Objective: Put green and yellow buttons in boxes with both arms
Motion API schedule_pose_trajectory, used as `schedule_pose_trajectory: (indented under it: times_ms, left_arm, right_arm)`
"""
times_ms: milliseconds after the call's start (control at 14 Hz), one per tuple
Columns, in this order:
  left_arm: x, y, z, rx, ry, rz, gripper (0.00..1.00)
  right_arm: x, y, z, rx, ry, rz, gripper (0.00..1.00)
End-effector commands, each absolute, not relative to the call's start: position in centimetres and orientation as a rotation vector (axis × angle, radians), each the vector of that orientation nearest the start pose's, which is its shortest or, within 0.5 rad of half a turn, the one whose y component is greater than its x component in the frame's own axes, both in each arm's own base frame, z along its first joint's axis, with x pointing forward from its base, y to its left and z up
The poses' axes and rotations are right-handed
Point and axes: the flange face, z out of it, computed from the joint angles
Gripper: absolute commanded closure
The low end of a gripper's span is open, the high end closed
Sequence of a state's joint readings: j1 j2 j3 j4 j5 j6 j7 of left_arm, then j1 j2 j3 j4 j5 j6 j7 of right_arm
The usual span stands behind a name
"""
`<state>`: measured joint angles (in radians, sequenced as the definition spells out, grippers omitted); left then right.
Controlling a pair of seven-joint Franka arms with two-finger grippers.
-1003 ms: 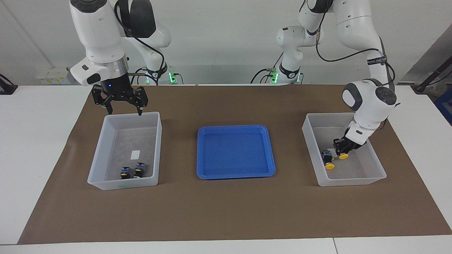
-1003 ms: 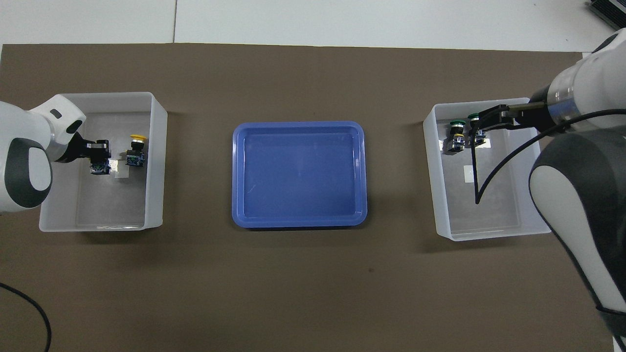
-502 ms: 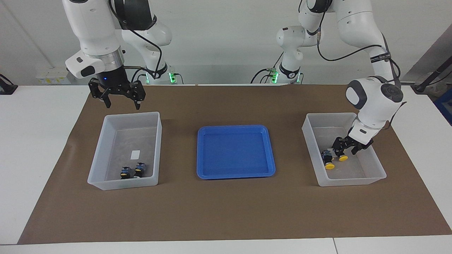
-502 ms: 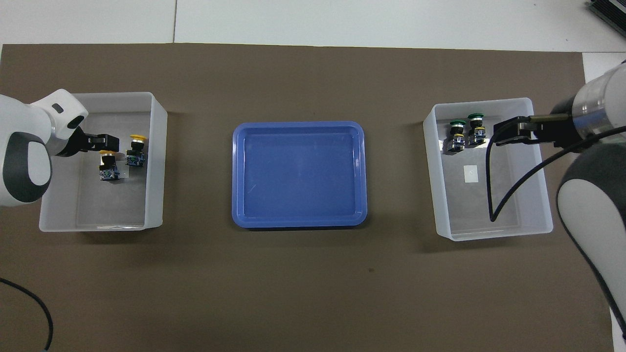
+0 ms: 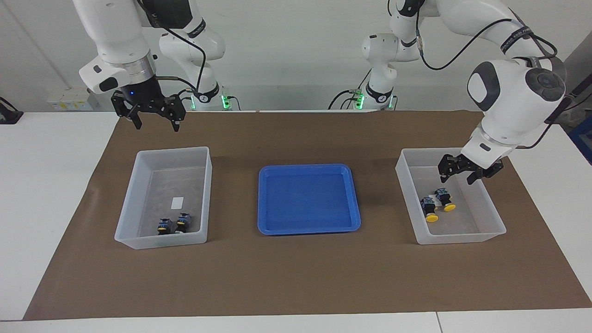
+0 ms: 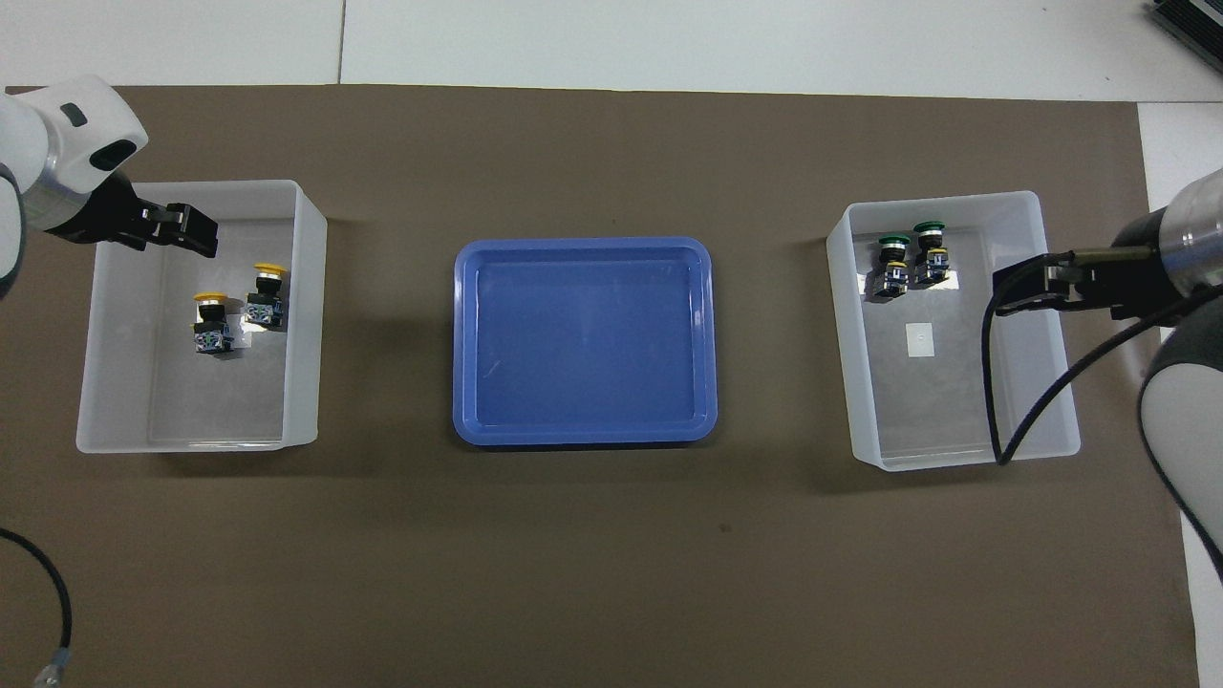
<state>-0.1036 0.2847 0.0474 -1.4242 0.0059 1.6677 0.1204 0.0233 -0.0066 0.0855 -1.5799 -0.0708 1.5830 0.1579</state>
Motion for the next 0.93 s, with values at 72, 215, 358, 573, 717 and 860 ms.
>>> schedule_pose_trajectory:
  times_ms: [72, 215, 358, 573, 717, 860]
  left_arm:
    - [62.6, -4.8, 56.7, -3.1, 0.261, 0.127, 0.23]
    - [60.9, -4.8, 60.0, -3.104, 0.27, 0.063, 0.22]
    - [59.4, -4.6, 60.9, -3.105, 0.274, 0.067, 0.22]
    - [58.0, -3.8, 60.1, -3.108, 0.27, 0.11, 0.19]
    - [57.1, -3.6, 59.0, -3.109, 0.264, 0.123, 0.18]
    - [56.4, -3.3, 57.6, -3.112, 0.265, 0.089, 0.16]
  right_arm:
    - [54.1, 4.4, 62.1, -3.184, 0.06, -0.003, 0.0]
    - [54.1, 4.0, 61.5, -3.184, 0.065, 0.013, 0.0]
    - [54.0, 4.0, 61.1, -3.13, 0.049, 0.031, 0.0]
    - [53.9, 3.4, 60.5, -3.125, 0.03, 0.033, 0.0]
    - [54.1, 3.7, 60.5, -3.128, 0.014, -0.006, 0.0]
    - [53.9, 3.5, 60.6, -3.14, 0.013, 0.0, 0.0]
